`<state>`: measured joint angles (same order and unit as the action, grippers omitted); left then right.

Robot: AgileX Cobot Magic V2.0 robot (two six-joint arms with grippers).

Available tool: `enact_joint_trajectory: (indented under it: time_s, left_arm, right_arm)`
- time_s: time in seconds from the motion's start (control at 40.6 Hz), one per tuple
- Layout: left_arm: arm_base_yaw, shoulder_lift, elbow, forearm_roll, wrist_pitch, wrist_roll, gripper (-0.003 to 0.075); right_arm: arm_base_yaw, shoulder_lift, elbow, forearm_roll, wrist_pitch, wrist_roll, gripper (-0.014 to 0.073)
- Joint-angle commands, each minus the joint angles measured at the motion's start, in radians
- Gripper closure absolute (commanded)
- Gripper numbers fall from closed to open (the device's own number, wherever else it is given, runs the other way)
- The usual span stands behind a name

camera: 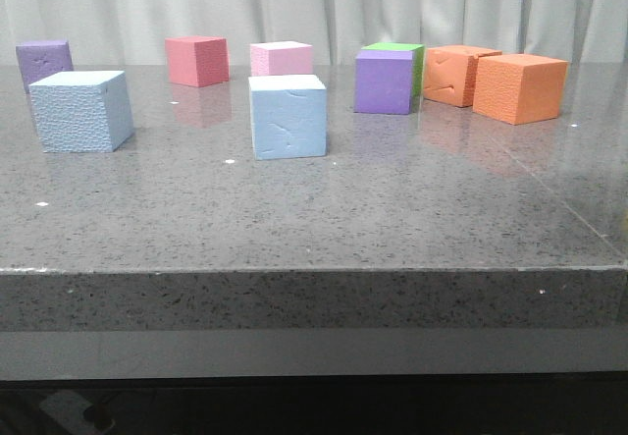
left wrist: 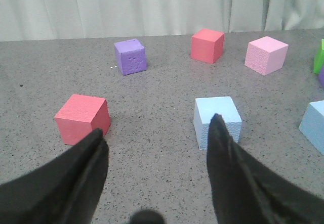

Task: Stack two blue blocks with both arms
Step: 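Open the right gripper and lift it away from the cube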

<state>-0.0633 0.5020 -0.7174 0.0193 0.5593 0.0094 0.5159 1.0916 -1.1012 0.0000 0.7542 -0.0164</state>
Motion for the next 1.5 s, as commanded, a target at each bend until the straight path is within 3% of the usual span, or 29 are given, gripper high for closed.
enact_joint_trajectory:
  time_s: [0.0,0.271,0.492,0.788,1.083,1.157,1.305,1.477]
  left_arm:
    - [-0.007,0.01,-0.032,0.001,-0.076,-0.001,0.0303]
    - [-0.007,0.01,-0.032,0.001,-0.076,-0.001,0.0303]
    - [-0.007,0.01,-0.032,0.001,-0.076,-0.001,0.0303]
    - [-0.007,0.01,-0.032,0.001,-0.078,-0.001,0.0303]
    - [-0.007,0.018,-0.032,-0.019,-0.078,-0.001,0.0302]
    - [-0.007,0.037,-0.034,-0.019,-0.066,-0.001,0.0267]
    - [-0.007,0.122,-0.053,-0.019,-0.042,-0.001,0.0115]
    - [-0.043,0.263,-0.128,-0.025,0.02,0.032,0.0113]
  right_arm:
    - [-0.007,-0.137,0.093,0.015,-0.129,-0.013,0.0001]
    - [-0.006,-0.352,0.282,0.029,-0.162,-0.037,0.0001]
    - [0.015,-0.368,0.292,0.097,-0.089,-0.133,0.0001]
    - [0.016,-0.368,0.292,0.109,-0.191,-0.133,0.0001]
    - [0.016,-0.368,0.292,0.109,-0.182,-0.133,0.0001]
    - [0.016,-0.368,0.292,0.109,-0.182,-0.133,0.0001]
    - [0.016,-0.368,0.292,0.109,-0.182,-0.133,0.0001]
    - [0.016,-0.368,0.292,0.109,-0.182,-0.133,0.0001]
